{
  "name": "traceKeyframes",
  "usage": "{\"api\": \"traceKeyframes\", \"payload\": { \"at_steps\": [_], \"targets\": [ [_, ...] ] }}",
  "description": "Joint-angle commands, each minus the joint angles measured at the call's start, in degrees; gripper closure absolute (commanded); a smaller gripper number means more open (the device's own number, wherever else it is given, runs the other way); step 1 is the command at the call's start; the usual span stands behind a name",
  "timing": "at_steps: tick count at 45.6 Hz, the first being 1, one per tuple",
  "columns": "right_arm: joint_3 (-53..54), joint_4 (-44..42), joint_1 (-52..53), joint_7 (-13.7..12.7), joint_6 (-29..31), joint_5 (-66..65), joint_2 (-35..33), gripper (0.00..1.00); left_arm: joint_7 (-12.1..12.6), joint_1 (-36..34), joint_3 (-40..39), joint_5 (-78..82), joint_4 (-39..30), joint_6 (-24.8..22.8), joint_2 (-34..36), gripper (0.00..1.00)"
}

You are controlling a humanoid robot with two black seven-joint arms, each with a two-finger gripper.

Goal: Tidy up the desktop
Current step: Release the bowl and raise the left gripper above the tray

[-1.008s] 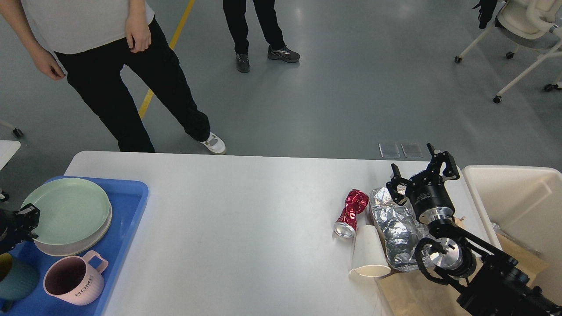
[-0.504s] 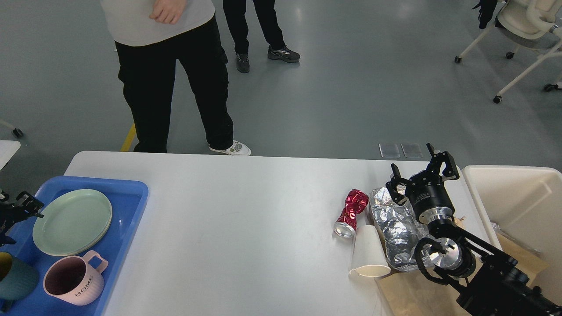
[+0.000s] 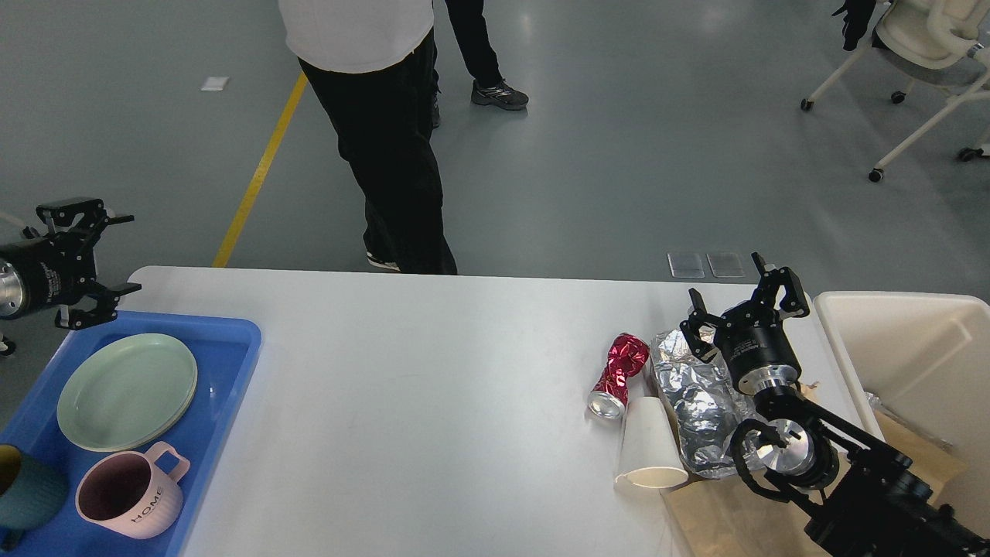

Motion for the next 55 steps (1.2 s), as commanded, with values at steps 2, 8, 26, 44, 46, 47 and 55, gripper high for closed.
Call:
{"api": "traceKeyframes", "payload": {
  "at_steps": [2, 8, 26, 44, 46, 47, 55],
  "targets": [
    [0.0, 0.1, 0.0, 0.0, 0.0, 0.0, 0.0, 0.00, -0.3, 6.7, -20.0, 0.0, 0.3, 0.2, -4.3, 0.04],
    [0.0, 0.1, 0.0, 0.0, 0.1, 0.0, 0.0, 0.00, -4.9, 9.8, -31.0, -0.1, 0.3, 0.8, -12.1, 0.04],
    [0.0, 0.0, 0.0, 0.0, 0.1, 0.0, 0.0, 0.00, -21.4, 25.3, -50.6, 4.8, -18.4, 11.0, -22.0, 0.04],
    [0.0, 0.1, 0.0, 0.0, 0.1, 0.0, 0.0, 0.00, -21.1, 35.3, -69.9, 24.8, -31.1, 18.2, -29.3, 0.04],
    [0.0, 0.1, 0.0, 0.0, 0.1, 0.0, 0.0, 0.00, -21.0, 35.2, -69.7, 25.3, -31.1, 18.4, -29.3, 0.04],
    [0.0, 0.1, 0.0, 0.0, 0.1, 0.0, 0.0, 0.00, -20.9, 34.9, -69.7, 25.3, -31.1, 18.4, -29.3, 0.04],
    [0.0, 0.0, 0.0, 0.0, 0.1, 0.0, 0.0, 0.00, -21.1, 35.7, -69.4, 24.8, -31.1, 17.4, -30.5, 0.04]
  ]
}}
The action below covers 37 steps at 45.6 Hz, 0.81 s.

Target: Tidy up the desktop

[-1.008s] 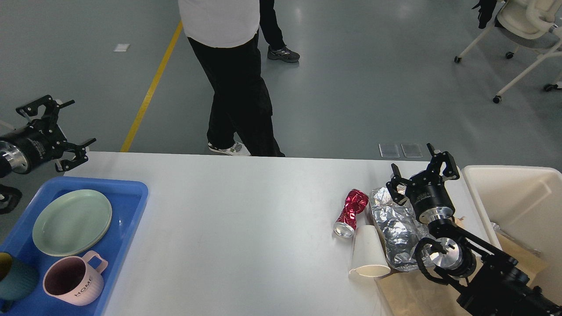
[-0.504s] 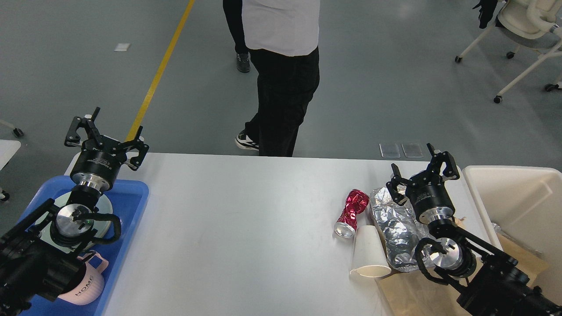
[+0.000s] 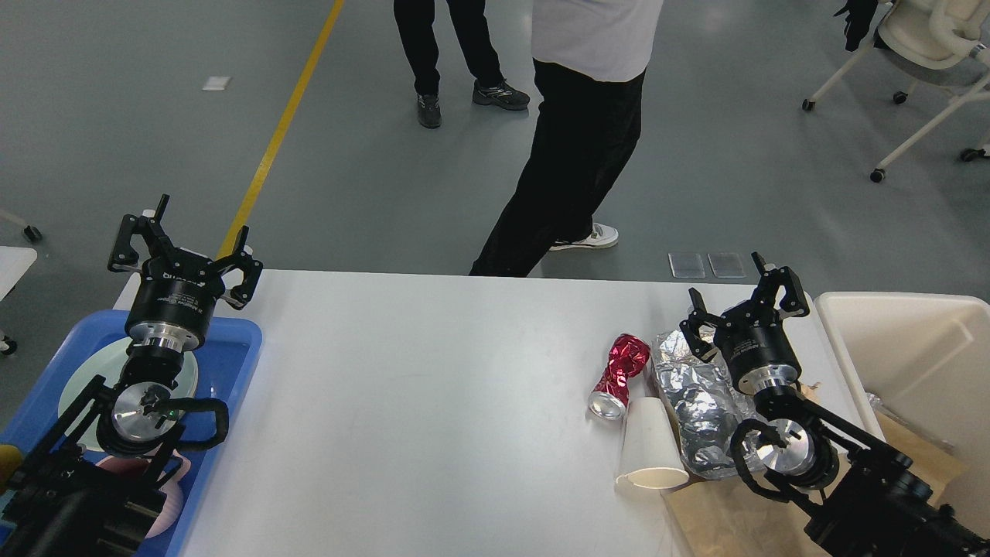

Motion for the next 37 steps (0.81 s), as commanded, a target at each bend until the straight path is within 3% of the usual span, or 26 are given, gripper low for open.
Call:
{"api": "traceKeyframes", "payload": {
  "at_steps": [1, 15, 22, 29, 37],
  "targets": [
    [0.0, -0.1, 0.0, 0.0, 0.0, 0.0, 0.0, 0.00, 0.0, 1.0, 0.4, -0.5, 0.0, -0.9, -1.4, 0.04],
    [0.0, -0.1, 0.0, 0.0, 0.0, 0.0, 0.1, 0.00, 0.1, 3.8, 1.3, 0.2, 3.0, -2.3, -4.9, 0.04],
    [0.0, -0.1, 0.0, 0.0, 0.0, 0.0, 0.1, 0.00, -0.5, 3.9, 1.3, 0.1, 5.0, -6.8, -4.8, 0.04],
    [0.0, -0.1, 0.0, 0.0, 0.0, 0.0, 0.1, 0.00, -0.5, 4.0, 1.4, 0.2, 7.8, -14.3, -5.1, 0.04],
    [0.0, -0.1, 0.0, 0.0, -0.1, 0.0, 0.0, 0.00, -1.0, 3.4, 1.0, -0.4, 9.2, -14.4, -6.1, 0.04]
  ]
}}
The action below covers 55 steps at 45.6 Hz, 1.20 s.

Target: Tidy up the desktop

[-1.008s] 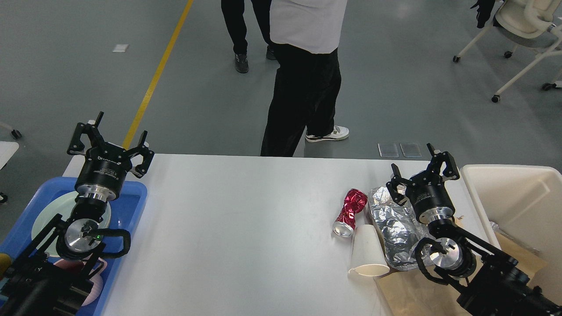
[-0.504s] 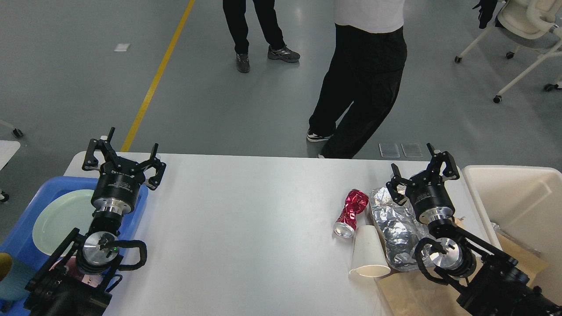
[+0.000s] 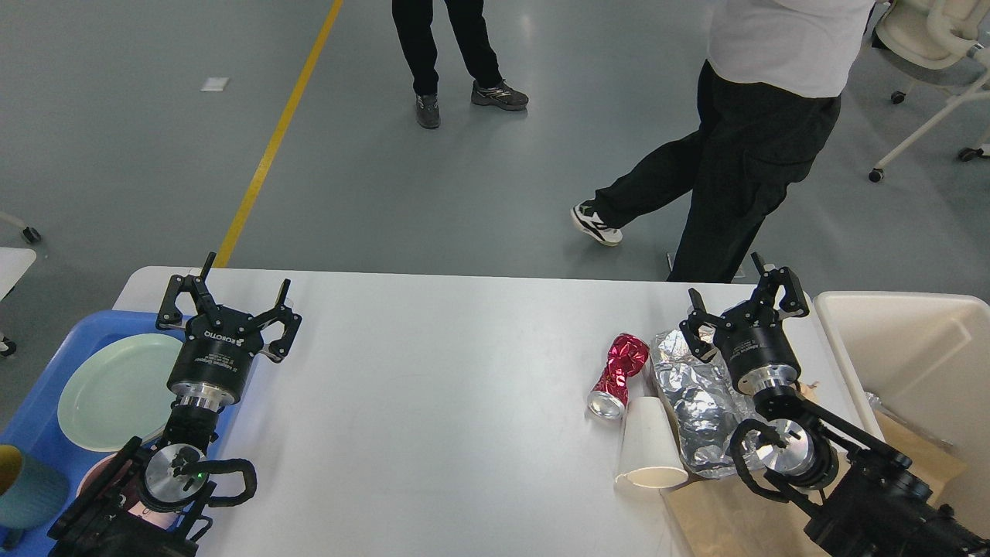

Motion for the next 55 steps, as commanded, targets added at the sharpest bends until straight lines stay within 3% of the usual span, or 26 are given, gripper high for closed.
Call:
{"api": "traceKeyframes", "payload": {
  "at_steps": [1, 5, 44, 50, 55],
  "targets": [
    [0.0, 0.0, 0.0, 0.0, 0.0, 0.0, -0.1, 0.00, -0.8, -0.4, -0.1, -0.2, 0.8, -0.1, -1.0, 0.04],
    [0.0, 0.0, 0.0, 0.0, 0.0, 0.0, -0.1, 0.00, -1.9, -0.5, -0.1, -0.3, 0.8, -0.1, -0.9, 0.04],
    [0.0, -0.5, 0.5, -0.2, 0.1, 0.1, -0.1, 0.00, -1.9, -0.5, -0.1, -0.5, 0.8, -0.2, -0.8, 0.04],
    [4.3, -0.9, 2.0, -0.4, 1.1, 0.5, -4.1, 0.00, -1.9, -0.5, -0.1, -0.5, 0.8, -0.2, -0.8, 0.04],
    [9.0, -1.1, 2.3, -3.1, 1.8, 1.7, -8.6, 0.00, -1.9, -0.5, -0.1, -0.5, 0.8, -0.2, -0.8, 0.04]
  ]
}}
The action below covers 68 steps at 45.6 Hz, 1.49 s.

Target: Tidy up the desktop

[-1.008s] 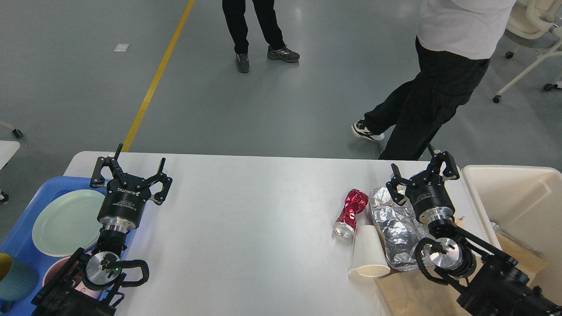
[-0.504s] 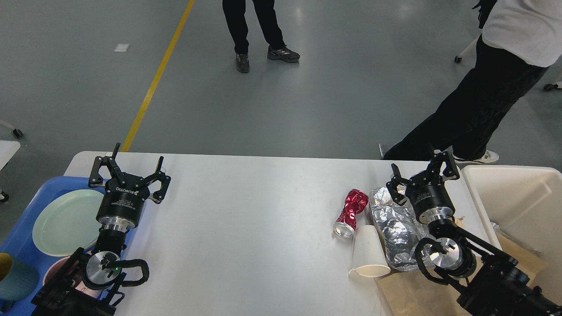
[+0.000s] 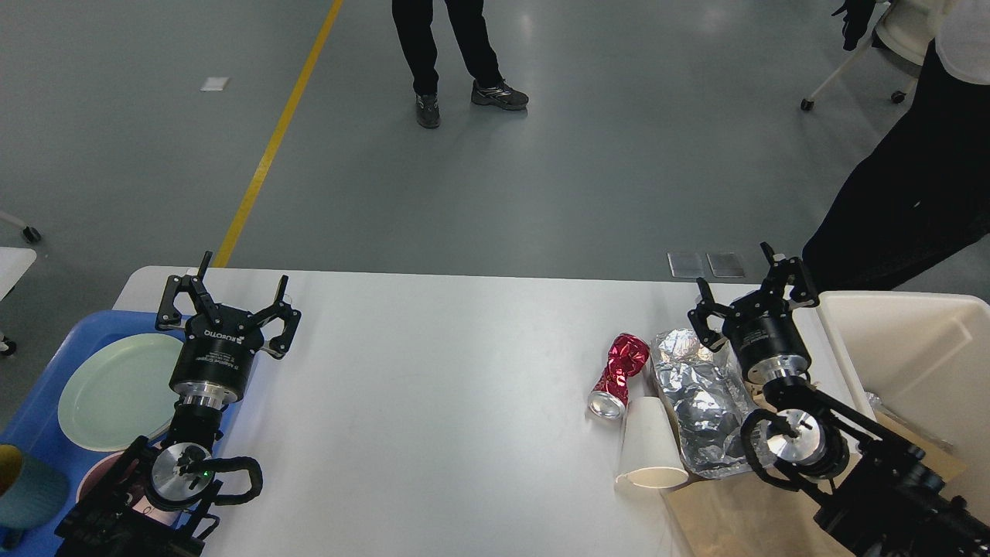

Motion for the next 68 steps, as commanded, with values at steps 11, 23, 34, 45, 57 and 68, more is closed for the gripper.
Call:
{"api": "traceKeyframes", "payload": {
  "at_steps": [11, 23, 34, 45, 57, 68],
  "targets": [
    [4.6, -3.9, -0.4, -3.6, 0.3, 1.8, -4.9, 0.00, 0.0, 0.0, 0.0, 0.0, 0.0, 0.0, 0.0, 0.04],
    [4.6, -4.6, -0.4, -3.5, 0.4, 1.8, -5.0, 0.00, 0.1, 0.0, 0.0, 0.0, 0.0, 0.0, 0.0, 0.04],
    [3.1, -3.0, -2.0, -3.9, 0.6, 1.7, -5.2, 0.00, 0.1, 0.0, 0.0, 0.0, 0.0, 0.0, 0.0, 0.04],
    [0.3, -2.9, -1.1, -4.2, 0.6, 1.2, -2.0, 0.00, 0.1, 0.0, 0.0, 0.0, 0.0, 0.0, 0.0, 0.04],
    [0.0, -2.6, 1.0, -3.8, 0.7, 1.1, -1.6, 0.00, 0.1, 0.0, 0.0, 0.0, 0.0, 0.0, 0.0, 0.04],
    [-10.3, -1.1, 5.4, -3.9, 1.1, 1.1, -5.6, 0.00, 0.1, 0.0, 0.0, 0.0, 0.0, -0.1, 0.0, 0.04]
  ]
}}
